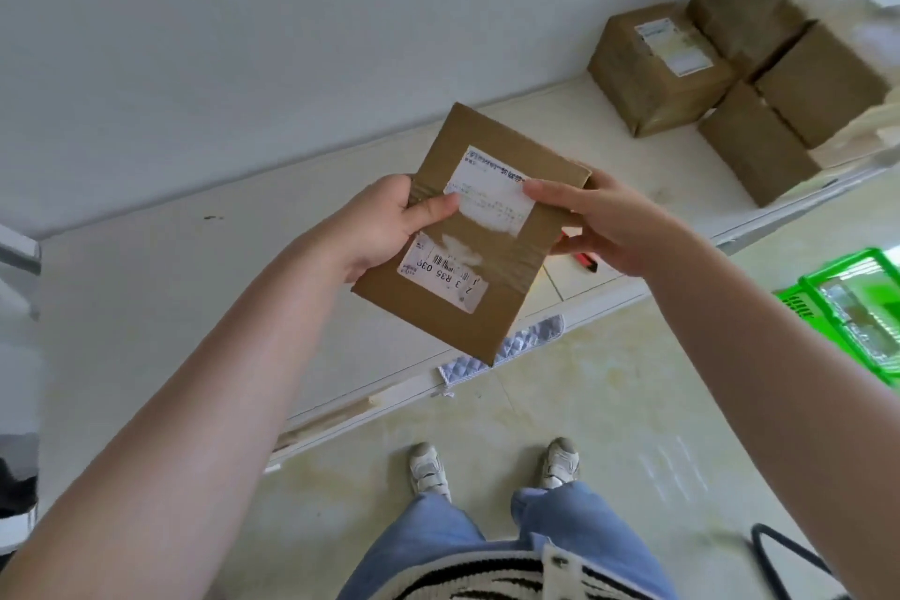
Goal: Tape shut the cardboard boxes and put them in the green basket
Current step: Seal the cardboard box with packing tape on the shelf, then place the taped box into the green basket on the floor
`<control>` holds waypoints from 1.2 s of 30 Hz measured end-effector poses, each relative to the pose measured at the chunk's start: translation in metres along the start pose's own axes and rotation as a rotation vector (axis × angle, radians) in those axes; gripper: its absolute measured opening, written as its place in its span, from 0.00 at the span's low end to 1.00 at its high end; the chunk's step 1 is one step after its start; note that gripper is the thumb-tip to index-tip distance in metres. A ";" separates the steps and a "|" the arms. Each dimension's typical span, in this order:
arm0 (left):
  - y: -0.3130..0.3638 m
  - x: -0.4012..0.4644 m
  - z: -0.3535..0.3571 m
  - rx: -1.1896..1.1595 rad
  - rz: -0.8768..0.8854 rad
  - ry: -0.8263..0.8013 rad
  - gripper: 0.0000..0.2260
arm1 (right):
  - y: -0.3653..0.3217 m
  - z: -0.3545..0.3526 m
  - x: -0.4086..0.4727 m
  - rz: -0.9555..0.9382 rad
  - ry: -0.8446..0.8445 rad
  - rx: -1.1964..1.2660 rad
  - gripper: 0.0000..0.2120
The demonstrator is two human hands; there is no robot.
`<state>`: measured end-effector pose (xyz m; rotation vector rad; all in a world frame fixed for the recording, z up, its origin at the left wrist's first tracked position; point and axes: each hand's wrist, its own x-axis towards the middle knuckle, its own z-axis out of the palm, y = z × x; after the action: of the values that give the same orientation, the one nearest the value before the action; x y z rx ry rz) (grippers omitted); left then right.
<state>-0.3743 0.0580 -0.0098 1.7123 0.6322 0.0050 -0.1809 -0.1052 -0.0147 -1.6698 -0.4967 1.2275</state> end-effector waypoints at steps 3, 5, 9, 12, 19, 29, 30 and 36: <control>0.029 0.024 0.030 0.214 0.032 -0.176 0.19 | 0.008 -0.053 -0.033 0.038 0.001 -0.123 0.37; 0.053 0.041 0.062 0.333 0.046 -0.334 0.23 | 0.014 -0.087 -0.055 0.057 -0.010 -0.177 0.38; 0.104 0.079 0.145 0.601 0.125 -0.588 0.19 | 0.035 -0.147 -0.089 0.071 -0.008 -0.129 0.42; 0.131 0.108 0.212 0.719 0.200 -0.651 0.17 | 0.067 -0.197 -0.116 0.076 0.124 -0.016 0.42; 0.145 0.135 0.398 1.020 0.695 0.197 0.42 | 0.168 -0.323 -0.189 0.106 0.578 0.357 0.38; 0.144 0.161 0.613 -0.248 -0.312 -0.233 0.21 | 0.256 -0.399 -0.234 0.108 0.981 0.925 0.32; 0.145 0.175 0.625 -0.237 -0.285 -0.207 0.18 | 0.262 -0.405 -0.231 0.100 0.993 0.959 0.31; 0.154 0.270 0.677 -0.031 -0.260 -0.362 0.19 | 0.285 -0.490 -0.223 0.232 1.064 0.788 0.25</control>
<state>0.1467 -0.4611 -0.1297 1.5394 0.5734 -0.4657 0.1044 -0.6289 -0.1410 -1.4174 0.7569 0.4114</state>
